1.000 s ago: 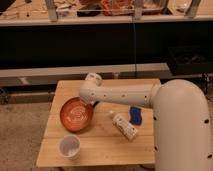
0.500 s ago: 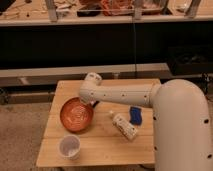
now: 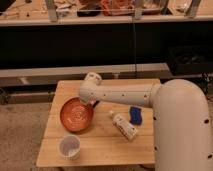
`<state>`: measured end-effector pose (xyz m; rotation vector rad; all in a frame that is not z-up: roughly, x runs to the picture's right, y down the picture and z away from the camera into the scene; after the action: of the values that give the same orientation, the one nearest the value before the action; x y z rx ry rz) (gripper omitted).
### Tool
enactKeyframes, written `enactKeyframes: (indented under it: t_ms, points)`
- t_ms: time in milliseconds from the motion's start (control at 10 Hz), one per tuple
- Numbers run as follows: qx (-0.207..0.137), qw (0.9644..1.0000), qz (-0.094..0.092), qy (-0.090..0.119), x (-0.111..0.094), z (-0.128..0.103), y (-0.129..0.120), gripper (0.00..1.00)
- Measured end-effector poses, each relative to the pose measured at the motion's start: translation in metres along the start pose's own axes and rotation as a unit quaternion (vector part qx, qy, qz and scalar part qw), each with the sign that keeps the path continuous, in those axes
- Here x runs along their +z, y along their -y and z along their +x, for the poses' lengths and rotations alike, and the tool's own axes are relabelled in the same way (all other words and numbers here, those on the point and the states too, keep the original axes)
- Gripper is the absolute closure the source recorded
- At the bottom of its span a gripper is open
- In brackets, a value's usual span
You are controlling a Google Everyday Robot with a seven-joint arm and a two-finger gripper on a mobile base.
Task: Pick up the ceramic bowl
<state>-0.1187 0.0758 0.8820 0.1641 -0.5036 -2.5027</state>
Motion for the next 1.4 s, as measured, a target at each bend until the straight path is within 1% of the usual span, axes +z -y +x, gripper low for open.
enactKeyframes:
  t_ms: [1400]
  points:
    - [-0.040,0.9992,0.006,0.000,-0.0007,0.0031,0.0028,0.98]
